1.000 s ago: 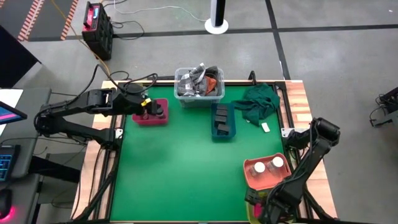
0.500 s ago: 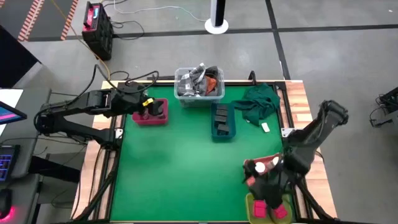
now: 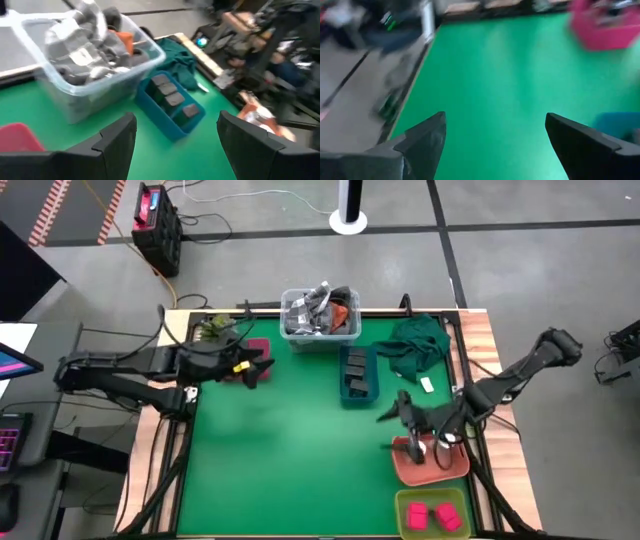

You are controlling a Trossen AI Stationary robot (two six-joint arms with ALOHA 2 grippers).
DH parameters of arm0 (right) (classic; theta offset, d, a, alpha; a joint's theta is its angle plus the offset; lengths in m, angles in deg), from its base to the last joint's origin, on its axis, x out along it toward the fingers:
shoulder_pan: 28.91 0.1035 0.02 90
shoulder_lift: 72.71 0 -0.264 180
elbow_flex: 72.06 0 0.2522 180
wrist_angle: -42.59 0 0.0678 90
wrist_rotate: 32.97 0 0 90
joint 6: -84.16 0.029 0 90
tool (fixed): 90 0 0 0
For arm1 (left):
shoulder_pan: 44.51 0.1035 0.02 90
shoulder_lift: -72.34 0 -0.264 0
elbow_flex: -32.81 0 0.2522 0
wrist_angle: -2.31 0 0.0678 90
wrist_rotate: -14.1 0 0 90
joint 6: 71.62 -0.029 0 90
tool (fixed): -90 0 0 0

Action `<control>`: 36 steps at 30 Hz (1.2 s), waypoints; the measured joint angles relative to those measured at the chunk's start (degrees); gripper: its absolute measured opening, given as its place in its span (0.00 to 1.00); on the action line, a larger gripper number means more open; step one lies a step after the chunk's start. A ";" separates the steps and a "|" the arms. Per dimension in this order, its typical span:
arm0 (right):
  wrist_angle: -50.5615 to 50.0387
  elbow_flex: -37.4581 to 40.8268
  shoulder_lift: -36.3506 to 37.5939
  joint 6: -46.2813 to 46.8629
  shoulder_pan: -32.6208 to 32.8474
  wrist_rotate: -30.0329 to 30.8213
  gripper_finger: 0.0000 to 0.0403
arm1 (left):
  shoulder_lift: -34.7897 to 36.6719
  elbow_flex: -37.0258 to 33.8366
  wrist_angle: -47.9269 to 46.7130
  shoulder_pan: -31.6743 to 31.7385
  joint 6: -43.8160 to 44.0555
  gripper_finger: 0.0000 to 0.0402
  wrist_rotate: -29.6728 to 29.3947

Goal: Sort spices by type
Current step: Return to Home Position

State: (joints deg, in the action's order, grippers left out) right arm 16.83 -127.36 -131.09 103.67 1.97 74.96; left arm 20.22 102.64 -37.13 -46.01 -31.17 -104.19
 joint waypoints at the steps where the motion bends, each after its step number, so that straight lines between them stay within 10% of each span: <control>1: 1.03 1.18 1.34 0.01 -1.31 1.13 0.90 | 1.19 -1.94 2.15 -0.39 -0.14 0.66 0.39; 18: 8.99 15.00 28.29 0.15 -28.18 4.38 0.77 | 20.19 -22.56 19.63 -0.15 -5.82 0.65 0.91; 36: 17.70 28.11 43.90 4.27 -34.05 4.75 0.72 | 25.87 -38.16 36.62 -0.15 1.47 0.65 -0.58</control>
State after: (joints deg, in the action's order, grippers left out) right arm 34.54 -99.25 -87.19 107.95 -32.08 79.71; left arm 46.10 64.48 -0.52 -46.16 -29.70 -104.77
